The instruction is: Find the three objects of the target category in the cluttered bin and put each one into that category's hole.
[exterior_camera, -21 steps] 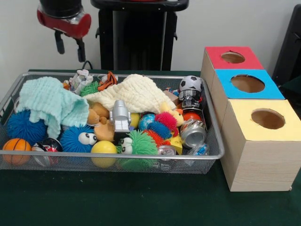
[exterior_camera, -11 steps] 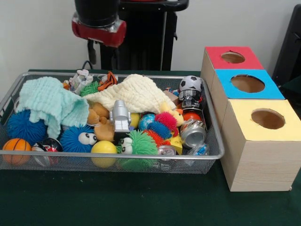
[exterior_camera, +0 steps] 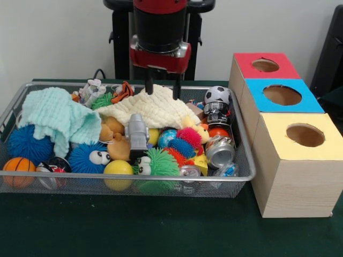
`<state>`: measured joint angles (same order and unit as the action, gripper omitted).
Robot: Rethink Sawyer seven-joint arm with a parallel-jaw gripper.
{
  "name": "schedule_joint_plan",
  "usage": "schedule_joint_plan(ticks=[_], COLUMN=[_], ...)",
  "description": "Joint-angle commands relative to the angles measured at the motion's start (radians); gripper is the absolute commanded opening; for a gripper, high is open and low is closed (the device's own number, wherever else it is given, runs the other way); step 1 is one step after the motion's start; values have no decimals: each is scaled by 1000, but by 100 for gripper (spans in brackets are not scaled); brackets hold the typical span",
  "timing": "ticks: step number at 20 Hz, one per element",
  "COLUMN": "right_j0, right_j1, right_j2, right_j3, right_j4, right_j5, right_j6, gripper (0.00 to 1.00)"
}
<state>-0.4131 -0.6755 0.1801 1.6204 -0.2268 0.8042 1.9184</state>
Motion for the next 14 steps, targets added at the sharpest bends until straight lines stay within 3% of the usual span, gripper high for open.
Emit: schedule_joint_plan(ticks=[1,6,11,14], right_j0=[50,89,128,160], right_j1=[89,157,251,303], right_j2=[17,7,-8,-24], right_j3=[-176,-306,-491,-578], right_j4=[79,121,132,134], right_j5=[66,128,217,221], right_j6=[182,190,175,198], gripper=[100,100,100,100])
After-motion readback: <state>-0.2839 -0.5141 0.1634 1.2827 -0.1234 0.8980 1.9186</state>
